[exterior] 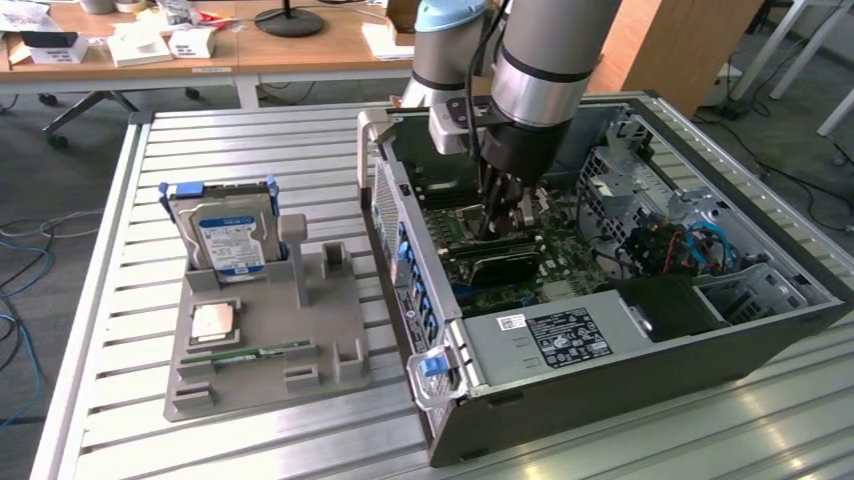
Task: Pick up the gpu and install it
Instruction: 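Press down on the gpu until it lock into place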
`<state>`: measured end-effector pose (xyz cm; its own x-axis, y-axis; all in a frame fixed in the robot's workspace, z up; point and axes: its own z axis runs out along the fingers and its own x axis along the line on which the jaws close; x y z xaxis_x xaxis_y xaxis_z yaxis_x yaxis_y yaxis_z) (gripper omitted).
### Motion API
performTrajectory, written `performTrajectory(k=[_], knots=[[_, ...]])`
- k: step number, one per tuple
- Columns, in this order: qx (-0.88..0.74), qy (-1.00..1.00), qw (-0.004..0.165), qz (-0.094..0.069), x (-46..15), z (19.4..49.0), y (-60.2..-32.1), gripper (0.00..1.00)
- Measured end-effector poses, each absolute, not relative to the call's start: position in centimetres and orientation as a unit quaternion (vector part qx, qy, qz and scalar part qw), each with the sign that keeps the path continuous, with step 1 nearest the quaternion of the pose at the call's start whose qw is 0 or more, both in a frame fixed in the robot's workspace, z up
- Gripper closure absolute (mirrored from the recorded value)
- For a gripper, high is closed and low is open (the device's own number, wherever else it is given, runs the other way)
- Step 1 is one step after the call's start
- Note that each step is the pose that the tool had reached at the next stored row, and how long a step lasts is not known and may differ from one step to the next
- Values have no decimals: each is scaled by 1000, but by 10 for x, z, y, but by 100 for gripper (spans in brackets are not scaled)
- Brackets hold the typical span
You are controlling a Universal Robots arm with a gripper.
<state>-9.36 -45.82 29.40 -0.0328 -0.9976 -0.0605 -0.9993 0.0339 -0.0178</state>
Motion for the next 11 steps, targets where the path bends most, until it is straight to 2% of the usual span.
performTrajectory(k=[11], knots=[[-695,718,28,15,-87,294,-458,89]])
